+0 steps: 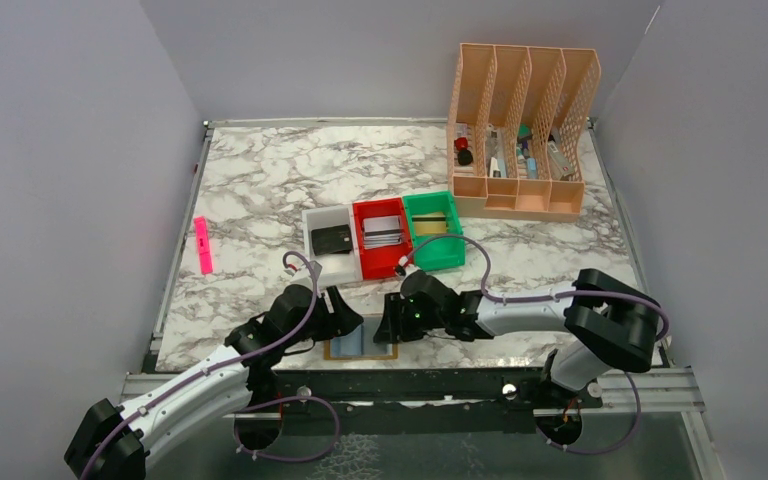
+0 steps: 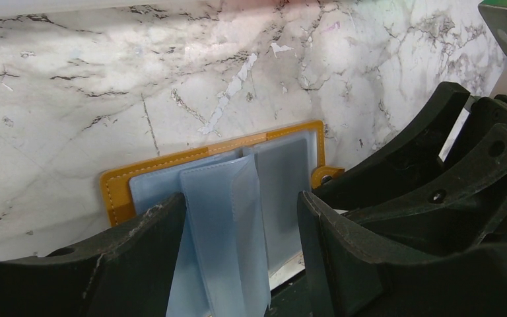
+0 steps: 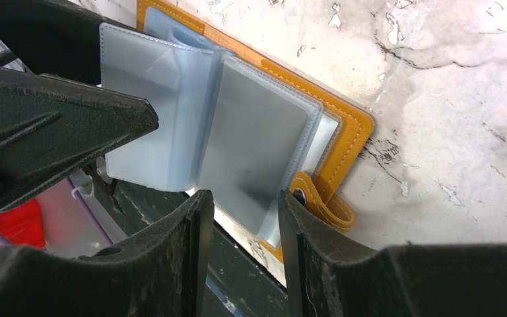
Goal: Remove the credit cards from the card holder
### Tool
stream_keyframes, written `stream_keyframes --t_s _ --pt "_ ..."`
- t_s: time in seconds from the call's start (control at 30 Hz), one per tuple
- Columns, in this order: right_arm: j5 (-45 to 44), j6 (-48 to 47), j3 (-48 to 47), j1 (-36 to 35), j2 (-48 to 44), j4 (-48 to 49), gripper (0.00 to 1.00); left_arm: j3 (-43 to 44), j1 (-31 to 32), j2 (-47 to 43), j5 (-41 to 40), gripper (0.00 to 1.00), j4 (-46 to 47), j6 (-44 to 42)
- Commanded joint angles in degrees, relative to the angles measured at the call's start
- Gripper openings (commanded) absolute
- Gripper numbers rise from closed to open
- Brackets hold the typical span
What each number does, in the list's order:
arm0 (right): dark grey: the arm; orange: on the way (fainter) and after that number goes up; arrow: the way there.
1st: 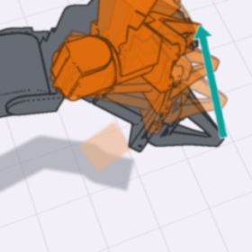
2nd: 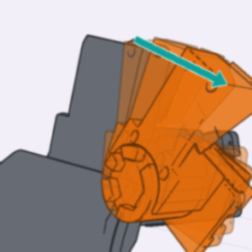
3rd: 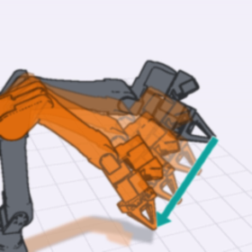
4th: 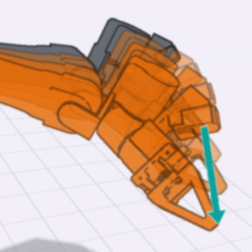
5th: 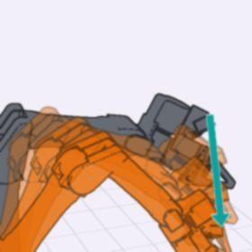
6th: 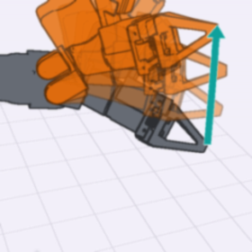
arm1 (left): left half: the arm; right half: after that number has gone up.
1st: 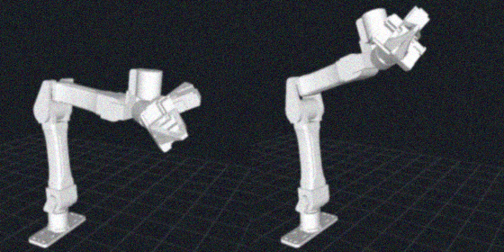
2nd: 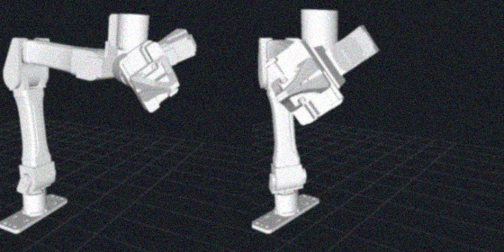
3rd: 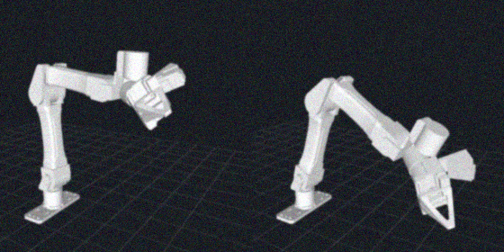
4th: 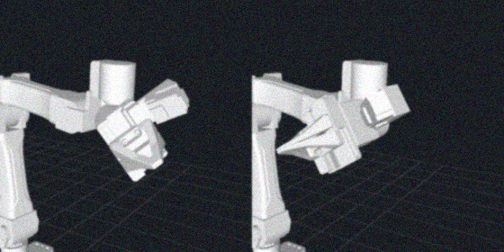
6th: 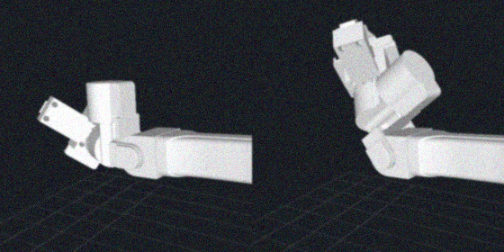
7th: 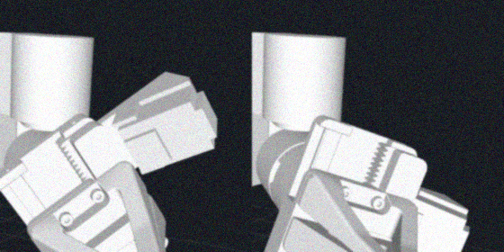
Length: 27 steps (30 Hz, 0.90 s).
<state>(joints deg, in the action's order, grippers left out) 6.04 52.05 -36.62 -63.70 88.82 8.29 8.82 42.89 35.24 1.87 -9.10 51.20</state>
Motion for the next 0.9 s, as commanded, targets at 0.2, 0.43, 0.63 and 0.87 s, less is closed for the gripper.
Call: stream_keyframes --t_s 0.2,0.43,0.63,0.87 --pt "2.7 -0.9 0.3 -0.2 -1.1 5.5 0.46 -0.1 0.3 1.0 -0.3 0.66 0.4 -0.4" --pt "3.2 -1.3 0.0 -0.2 -3.3 5.4 0.46 -0.2 0.3 1.3 -0.2 0.66 0.7 -0.5" --pt "4.6 -1.6 0.1 -0.2 -4.8 6.6 0.46 -0.5 0.4 1.3 -0.1 0.66 1.0 -0.3" --pt "7.0 -3.4 -2.3 -0.2 -3.4 7.9 0.47 -0.5 0.3 0.7 0.2 0.66 0.9 -0.3"
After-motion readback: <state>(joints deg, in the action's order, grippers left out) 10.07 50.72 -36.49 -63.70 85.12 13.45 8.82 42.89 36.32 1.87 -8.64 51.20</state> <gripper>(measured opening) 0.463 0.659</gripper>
